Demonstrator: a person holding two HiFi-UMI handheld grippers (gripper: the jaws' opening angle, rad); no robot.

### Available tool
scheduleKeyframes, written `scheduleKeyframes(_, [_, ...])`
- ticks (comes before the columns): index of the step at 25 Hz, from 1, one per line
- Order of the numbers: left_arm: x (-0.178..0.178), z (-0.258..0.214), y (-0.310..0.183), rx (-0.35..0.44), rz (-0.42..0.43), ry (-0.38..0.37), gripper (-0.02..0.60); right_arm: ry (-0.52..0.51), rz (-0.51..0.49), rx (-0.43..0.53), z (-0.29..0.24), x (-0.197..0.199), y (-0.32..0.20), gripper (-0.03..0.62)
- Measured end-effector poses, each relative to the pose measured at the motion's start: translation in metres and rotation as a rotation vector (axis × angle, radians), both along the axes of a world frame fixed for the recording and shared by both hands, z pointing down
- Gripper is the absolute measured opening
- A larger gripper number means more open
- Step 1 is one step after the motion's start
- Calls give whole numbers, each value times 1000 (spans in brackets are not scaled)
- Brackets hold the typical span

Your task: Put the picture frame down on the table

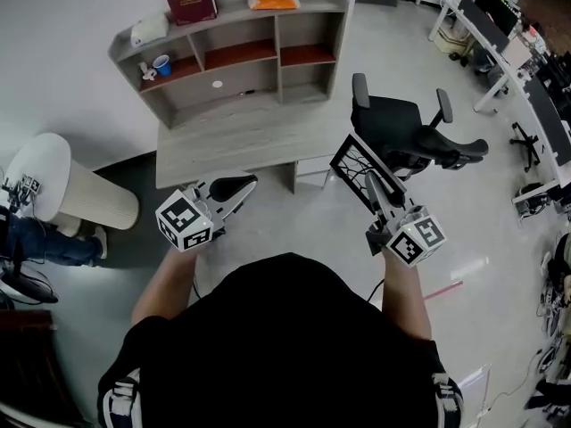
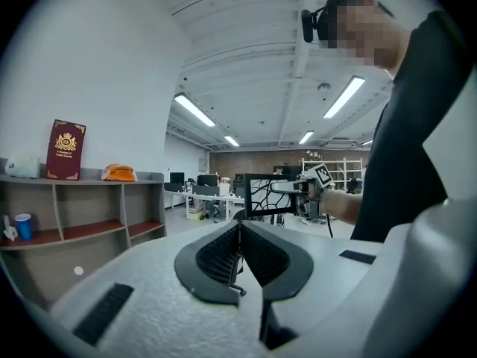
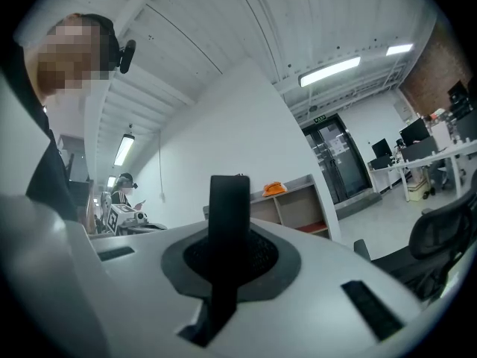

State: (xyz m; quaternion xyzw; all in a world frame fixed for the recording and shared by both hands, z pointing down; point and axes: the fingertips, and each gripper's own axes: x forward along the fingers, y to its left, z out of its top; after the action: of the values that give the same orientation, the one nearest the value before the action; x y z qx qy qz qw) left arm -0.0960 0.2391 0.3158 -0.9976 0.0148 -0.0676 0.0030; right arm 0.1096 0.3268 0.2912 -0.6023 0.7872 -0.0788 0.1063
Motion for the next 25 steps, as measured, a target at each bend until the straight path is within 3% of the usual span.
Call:
scheduleKeyframes(11, [48,12,31,-13,21,-49,25,-35,-49,29,-4,36,17,17])
scheduleKeyframes(25, [52,26,-7,-34,-1,-33,25,-36,-62,-31,12,34,-23,17])
